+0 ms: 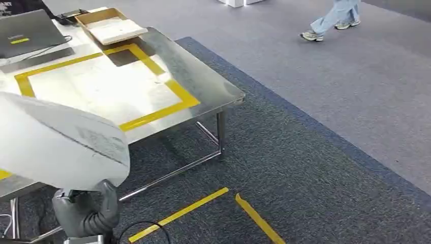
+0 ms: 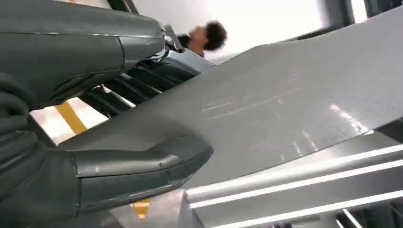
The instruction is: Take the parts from the cabinet and place them on the table.
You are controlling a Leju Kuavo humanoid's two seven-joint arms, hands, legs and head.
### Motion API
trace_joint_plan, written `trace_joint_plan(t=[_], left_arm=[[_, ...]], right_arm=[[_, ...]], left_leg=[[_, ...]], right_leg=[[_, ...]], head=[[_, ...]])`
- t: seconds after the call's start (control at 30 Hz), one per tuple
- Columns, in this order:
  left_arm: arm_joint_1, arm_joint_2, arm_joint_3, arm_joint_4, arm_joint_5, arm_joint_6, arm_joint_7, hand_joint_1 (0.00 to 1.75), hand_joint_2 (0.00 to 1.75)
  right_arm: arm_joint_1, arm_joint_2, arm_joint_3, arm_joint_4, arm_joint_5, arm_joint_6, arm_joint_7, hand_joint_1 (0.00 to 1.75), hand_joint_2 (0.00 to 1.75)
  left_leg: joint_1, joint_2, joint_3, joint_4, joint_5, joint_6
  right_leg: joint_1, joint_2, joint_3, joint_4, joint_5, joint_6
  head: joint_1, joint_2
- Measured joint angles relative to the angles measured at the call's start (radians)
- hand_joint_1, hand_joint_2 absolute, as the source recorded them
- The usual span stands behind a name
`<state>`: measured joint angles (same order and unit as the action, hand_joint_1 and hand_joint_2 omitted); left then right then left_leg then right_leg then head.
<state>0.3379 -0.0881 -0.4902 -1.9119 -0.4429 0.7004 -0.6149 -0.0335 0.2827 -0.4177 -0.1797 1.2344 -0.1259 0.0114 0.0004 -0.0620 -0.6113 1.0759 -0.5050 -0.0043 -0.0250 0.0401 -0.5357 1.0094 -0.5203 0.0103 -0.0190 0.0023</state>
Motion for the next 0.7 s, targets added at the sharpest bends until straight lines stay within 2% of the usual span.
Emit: trace_joint_plan(t=[0.03,0.07,0.1,0.13,0.17,0.2,0.23,0.27,0.3,0.33,0.37,0.4,0.43,0.47,0.5,0.53,0.6,0.63,0.67,0.7], left_arm=[[0.002,0.0,0.001,-0.005,-0.007,0.0,0.005,1.75,1.75],[0.007,0.0,0.001,-0.008,-0.015,0.0,0.01,1.75,1.75],[0.015,0.0,0.002,-0.013,-0.026,0.0,0.014,1.75,1.75],[0.026,0.0,0.005,-0.02,-0.031,0.0,0.017,1.75,1.75],[0.037,0.0,0.006,-0.024,-0.032,0.0,0.018,1.75,1.75],[0.046,0.0,0.01,-0.031,-0.023,0.0,0.014,1.75,1.75],[0.052,0.0,0.011,-0.035,-0.01,0.0,0.01,1.75,1.75],[0.057,0.0,0.011,-0.041,-0.002,0.0,0.006,1.75,1.75],[0.058,0.0,0.011,-0.044,0.003,0.0,0.002,1.75,1.75],[0.059,0.0,0.011,-0.045,0.003,-0.001,-0.001,1.75,1.75],[0.062,0.0,0.011,-0.047,0.004,-0.001,-0.003,1.75,1.75],[0.068,0.0,0.011,-0.051,0.004,-0.001,-0.003,1.75,1.75],[0.073,0.0,0.012,-0.054,0.004,0.0,-0.003,1.75,1.75],[0.077,0.0,0.012,-0.058,0.005,0.0,-0.003,1.75,1.75],[0.078,-0.001,0.012,-0.06,0.004,0.0,-0.003,1.75,1.75],[0.077,-0.001,0.012,-0.061,0.004,0.0,-0.003,1.75,1.75],[0.078,-0.001,0.012,-0.061,0.004,-0.002,-0.003,1.75,1.75],[0.078,-0.001,0.012,-0.06,0.008,-0.002,-0.003,1.75,1.75],[0.078,0.0,0.011,-0.06,0.015,-0.002,-0.003,1.75,1.75],[0.077,0.001,0.01,-0.06,0.023,-0.002,-0.002,1.75,1.75]], right_arm=[[0.003,0.0,0.006,0.0,0.014,-0.001,0.009,0.0,0.0],[0.006,0.0,0.012,0.0,0.022,-0.003,0.015,0.0,0.0],[0.009,0.0,0.018,0.0,0.029,-0.005,0.02,0.0,0.0],[0.011,0.0,0.023,0.0,0.035,-0.008,0.021,0.0,0.0],[0.012,0.0,0.026,0.0,0.041,-0.01,0.021,0.0,0.0],[0.012,0.001,0.031,0.0,0.052,-0.011,0.02,0.0,0.0],[0.011,0.001,0.038,0.0,0.063,-0.014,0.012,0.0,0.0],[0.006,0.008,0.047,0.0,0.071,-0.014,0.006,0.0,0.0],[-0.002,0.01,0.057,-0.001,0.076,-0.015,-0.003,0.0,0.0],[-0.003,0.014,0.067,0.0,0.081,-0.015,-0.008,0.0,0.0],[-0.005,0.014,0.073,-0.001,0.082,-0.015,-0.009,0.0,0.0],[-0.006,0.014,0.076,0.0,0.082,-0.014,-0.007,0.0,0.0],[-0.008,0.014,0.08,-0.001,0.083,-0.015,-0.009,0.0,0.0],[-0.01,0.014,0.087,-0.001,0.085,-0.015,-0.01,0.0,0.0],[-0.01,0.014,0.091,-0.001,0.086,-0.016,-0.011,0.0,0.0],[-0.009,0.014,0.095,-0.001,0.086,-0.017,-0.011,0.0,0.0],[-0.009,0.014,0.098,-0.001,0.086,-0.019,-0.011,0.0,0.0],[-0.01,0.014,0.099,-0.001,0.086,-0.026,-0.012,0.0,0.0],[-0.011,0.014,0.105,0.0,0.083,-0.031,-0.013,0.0,0.0],[-0.012,0.014,0.115,0.0,0.067,-0.034,-0.014,0.0,0.0]], left_leg=[[0.002,0.033,-0.035,0.073,-0.041,-0.007],[0.005,0.047,-0.077,0.159,-0.08,-0.01],[0.007,0.05,-0.111,0.23,-0.106,-0.013],[0.009,0.051,-0.128,0.266,-0.109,-0.015],[0.01,0.052,-0.12,0.252,-0.085,-0.017],[0.011,0.057,-0.089,0.191,-0.042,-0.016],[0.011,0.068,-0.046,0.106,0.003,-0.013],[0.009,0.098,0.003,0.01,0.044,-0.008],[-0.004,0.141,0.024,-0.024,0.026,-0.007],[-0.008,0.138,0.027,-0.041,0.024,0.004],[-0.009,0.128,0.025,-0.039,0.023,0.007],[-0.009,0.114,0.024,-0.039,0.021,0.013],[-0.009,0.101,0.024,-0.043,0.022,0.017],[0.001,0.09,0.031,-0.053,0.03,0.027],[0.002,0.081,0.031,-0.053,0.031,0.03],[0.003,0.07,0.029,-0.053,0.031,0.034],[0.003,0.049,0.028,-0.053,0.029,0.038],[0.002,0.036,0.029,-0.053,0.029,0.039],[0.003,0.022,0.031,-0.053,0.028,0.039],[0.003,0.007,0.033,-0.053,0.027,0.038]], right_leg=[[0.003,-0.018,0.002,0.0,-0.003,-0.004],[0.005,-0.034,0.003,0.0,-0.005,-0.007],[0.006,-0.05,0.004,0.0,-0.007,-0.01],[0.006,-0.064,0.006,0.0,-0.01,-0.01],[0.006,-0.076,0.01,0.0,-0.013,-0.009],[0.006,-0.089,0.015,0.0,-0.016,-0.008],[0.006,-0.101,0.021,0.0,-0.02,-0.006],[0.006,-0.107,0.027,0.0,-0.025,-0.002],[0.012,-0.116,0.027,-0.001,-0.029,0.004],[0.015,-0.123,0.024,0.002,-0.035,0.013],[0.016,-0.138,0.026,-0.002,-0.038,0.018],[0.015,-0.153,0.034,-0.007,-0.04,0.022],[0.016,-0.166,0.056,-0.01,-0.041,0.026],[0.013,-0.145,0.045,-0.006,-0.05,0.035],[0.011,-0.087,0.037,0.021,-0.073,0.037],[0.011,-0.057,0.006,0.081,-0.11,0.037],[0.011,-0.044,-0.086,0.254,-0.184,0.038],[0.012,-0.044,-0.119,0.307,-0.192,0.038],[0.012,-0.044,-0.128,0.306,-0.169,0.037],[0.011,-0.043,-0.115,0.262,-0.127,0.036]], head=[[-0.002,0.0],[-0.002,0.0],[-0.002,0.0],[-0.002,0.0],[-0.002,0.0],[-0.002,0.0],[-0.002,0.0],[-0.003,0.0],[-0.003,0.0],[-0.006,0.0],[-0.002,0.0],[-0.002,0.0],[-0.002,0.0],[-0.004,0.0],[0.005,0.0],[0.009,0.0],[0.011,0.0],[0.011,0.0],[0.011,0.0],[0.011,0.0]])
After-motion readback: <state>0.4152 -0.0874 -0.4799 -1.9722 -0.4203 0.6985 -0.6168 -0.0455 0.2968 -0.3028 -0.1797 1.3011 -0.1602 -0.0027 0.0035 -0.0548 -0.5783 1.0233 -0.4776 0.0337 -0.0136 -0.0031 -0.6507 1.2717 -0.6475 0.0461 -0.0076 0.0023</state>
